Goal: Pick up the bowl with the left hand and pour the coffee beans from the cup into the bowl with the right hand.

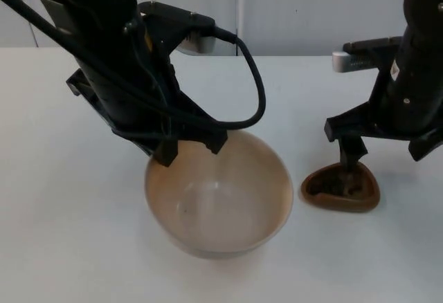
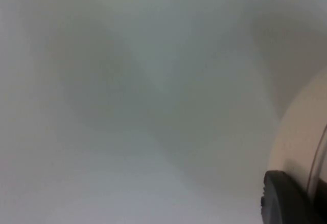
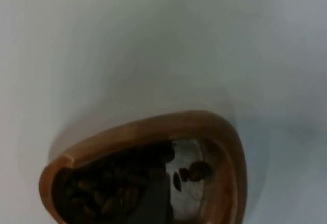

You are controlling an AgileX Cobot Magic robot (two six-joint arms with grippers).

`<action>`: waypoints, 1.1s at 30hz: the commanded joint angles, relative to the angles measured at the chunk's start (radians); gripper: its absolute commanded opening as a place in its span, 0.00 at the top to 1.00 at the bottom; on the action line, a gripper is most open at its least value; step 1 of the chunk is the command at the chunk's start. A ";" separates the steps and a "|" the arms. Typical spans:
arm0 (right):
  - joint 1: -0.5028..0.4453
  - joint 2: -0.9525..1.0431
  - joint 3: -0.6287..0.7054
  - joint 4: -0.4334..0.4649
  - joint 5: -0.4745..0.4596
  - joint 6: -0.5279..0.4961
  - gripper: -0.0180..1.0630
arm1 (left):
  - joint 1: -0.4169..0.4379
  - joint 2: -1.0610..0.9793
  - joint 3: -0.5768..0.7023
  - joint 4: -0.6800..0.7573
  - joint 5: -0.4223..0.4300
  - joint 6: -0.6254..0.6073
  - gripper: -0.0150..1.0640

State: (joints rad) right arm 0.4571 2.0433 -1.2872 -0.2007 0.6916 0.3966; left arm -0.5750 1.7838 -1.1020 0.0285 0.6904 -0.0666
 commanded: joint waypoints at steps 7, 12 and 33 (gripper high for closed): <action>-0.019 -0.001 -0.007 0.002 -0.010 0.002 0.25 | -0.005 -0.010 0.001 -0.012 -0.012 -0.010 0.99; -0.019 0.024 -0.007 0.000 -0.011 -0.005 0.29 | -0.005 -0.010 0.001 -0.012 -0.012 -0.010 0.99; -0.019 0.052 -0.005 0.005 -0.035 -0.005 0.62 | -0.005 -0.010 0.001 -0.012 -0.014 -0.010 0.99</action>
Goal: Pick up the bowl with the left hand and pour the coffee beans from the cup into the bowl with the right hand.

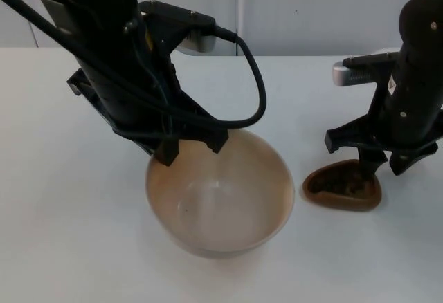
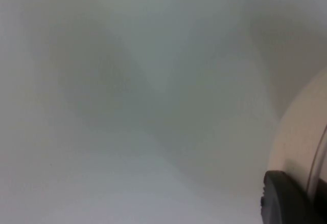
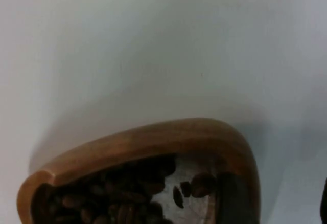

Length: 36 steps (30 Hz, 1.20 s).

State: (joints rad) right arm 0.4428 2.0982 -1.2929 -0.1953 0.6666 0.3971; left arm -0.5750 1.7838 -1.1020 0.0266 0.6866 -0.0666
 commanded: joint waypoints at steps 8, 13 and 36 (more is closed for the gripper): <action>-0.005 0.013 0.000 -0.003 -0.010 -0.006 0.62 | -0.005 -0.010 0.001 -0.011 -0.011 -0.010 0.99; -0.005 0.013 0.000 -0.003 -0.006 -0.006 0.66 | -0.005 -0.010 0.001 -0.011 -0.011 -0.010 0.99; -0.005 0.013 -0.002 -0.013 0.032 -0.006 0.98 | -0.005 -0.010 0.001 -0.011 -0.010 -0.008 0.99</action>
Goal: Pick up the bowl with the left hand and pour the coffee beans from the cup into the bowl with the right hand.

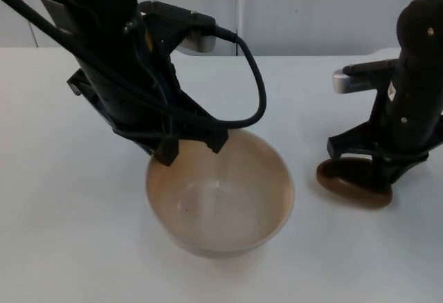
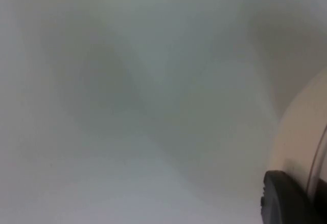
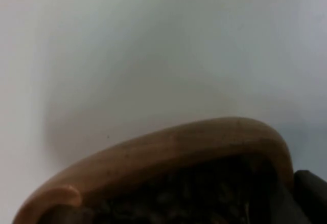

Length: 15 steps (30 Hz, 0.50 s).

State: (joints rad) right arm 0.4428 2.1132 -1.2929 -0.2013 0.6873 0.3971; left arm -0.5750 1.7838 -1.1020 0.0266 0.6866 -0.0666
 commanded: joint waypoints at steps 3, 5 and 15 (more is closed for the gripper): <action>-0.005 -0.001 -0.002 -0.034 0.030 -0.006 0.98 | -0.005 -0.010 0.001 -0.011 -0.010 -0.008 0.99; -0.003 -0.001 -0.002 -0.055 0.041 -0.006 0.98 | -0.005 -0.010 0.001 -0.011 -0.010 -0.008 0.99; -0.003 -0.001 -0.002 -0.051 0.018 -0.006 0.98 | -0.005 -0.010 0.001 -0.011 -0.010 -0.008 0.99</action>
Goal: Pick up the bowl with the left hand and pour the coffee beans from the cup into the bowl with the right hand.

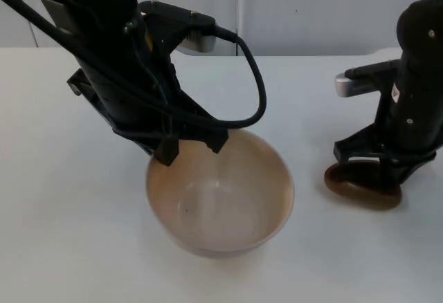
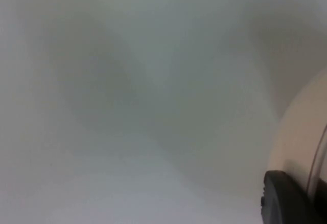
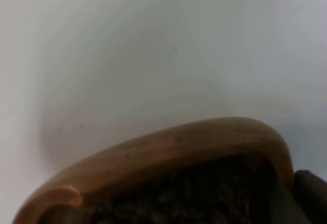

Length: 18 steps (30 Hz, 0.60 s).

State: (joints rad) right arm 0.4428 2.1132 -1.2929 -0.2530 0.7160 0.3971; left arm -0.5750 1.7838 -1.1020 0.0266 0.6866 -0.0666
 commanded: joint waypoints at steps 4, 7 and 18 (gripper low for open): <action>-0.003 -0.001 -0.002 0.001 -0.010 -0.006 0.98 | -0.005 -0.010 0.001 -0.011 -0.010 -0.006 0.99; -0.003 -0.001 -0.002 0.001 -0.009 -0.006 0.98 | -0.005 -0.010 0.001 -0.011 -0.010 -0.006 0.99; -0.003 -0.001 -0.002 0.003 -0.024 -0.006 0.91 | -0.005 -0.010 0.001 -0.011 -0.010 -0.006 0.99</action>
State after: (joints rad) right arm 0.4428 2.1132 -1.2929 -0.2530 0.7012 0.3971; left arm -0.5750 1.7838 -1.1020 0.0266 0.6866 -0.0666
